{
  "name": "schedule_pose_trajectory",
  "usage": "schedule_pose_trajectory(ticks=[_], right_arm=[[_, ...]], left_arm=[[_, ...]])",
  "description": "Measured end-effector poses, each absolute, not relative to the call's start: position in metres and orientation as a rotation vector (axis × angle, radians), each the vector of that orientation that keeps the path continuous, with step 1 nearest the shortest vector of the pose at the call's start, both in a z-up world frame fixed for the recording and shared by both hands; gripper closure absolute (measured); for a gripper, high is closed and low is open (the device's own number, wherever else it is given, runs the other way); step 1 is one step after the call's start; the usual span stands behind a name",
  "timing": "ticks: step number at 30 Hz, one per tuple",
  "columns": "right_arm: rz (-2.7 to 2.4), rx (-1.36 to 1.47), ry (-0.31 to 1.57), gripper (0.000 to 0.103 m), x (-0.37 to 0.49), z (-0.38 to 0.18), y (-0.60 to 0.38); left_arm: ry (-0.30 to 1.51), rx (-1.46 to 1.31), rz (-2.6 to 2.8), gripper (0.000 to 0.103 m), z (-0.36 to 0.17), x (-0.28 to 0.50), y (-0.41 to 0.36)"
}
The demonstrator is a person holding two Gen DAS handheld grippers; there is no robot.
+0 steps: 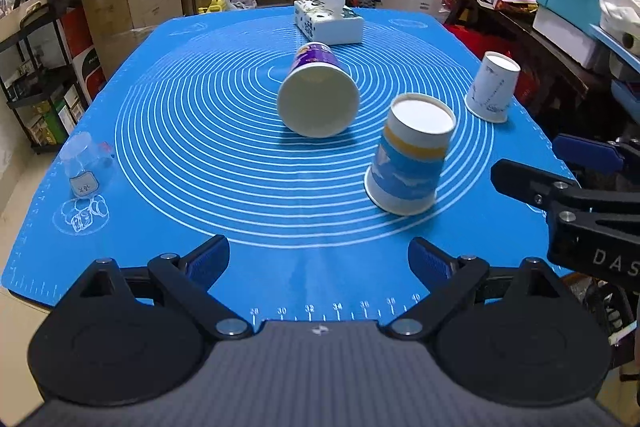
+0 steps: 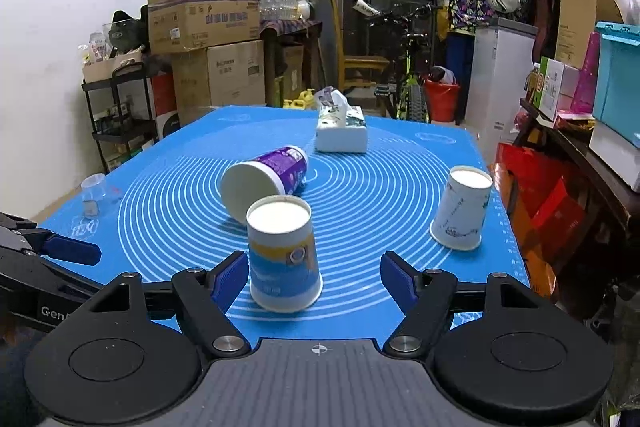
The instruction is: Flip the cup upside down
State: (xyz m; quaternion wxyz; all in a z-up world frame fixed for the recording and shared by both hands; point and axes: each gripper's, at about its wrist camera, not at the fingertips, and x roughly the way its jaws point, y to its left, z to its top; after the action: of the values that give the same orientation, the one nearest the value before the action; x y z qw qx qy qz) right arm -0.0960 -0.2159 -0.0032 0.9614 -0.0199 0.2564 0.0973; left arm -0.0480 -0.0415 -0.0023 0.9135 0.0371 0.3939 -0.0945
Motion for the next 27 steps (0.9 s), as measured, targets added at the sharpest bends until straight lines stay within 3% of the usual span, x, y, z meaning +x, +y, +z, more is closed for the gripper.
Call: schedule_pose_trajectory(ticks=[27], right_arm=[[0.193, -0.048, 0.553, 0.026, -0.117, -0.008, -0.224]], left_arm=[[0.819, 0.111, -0.197, 0.008, -0.006, -0.066, -0.049]])
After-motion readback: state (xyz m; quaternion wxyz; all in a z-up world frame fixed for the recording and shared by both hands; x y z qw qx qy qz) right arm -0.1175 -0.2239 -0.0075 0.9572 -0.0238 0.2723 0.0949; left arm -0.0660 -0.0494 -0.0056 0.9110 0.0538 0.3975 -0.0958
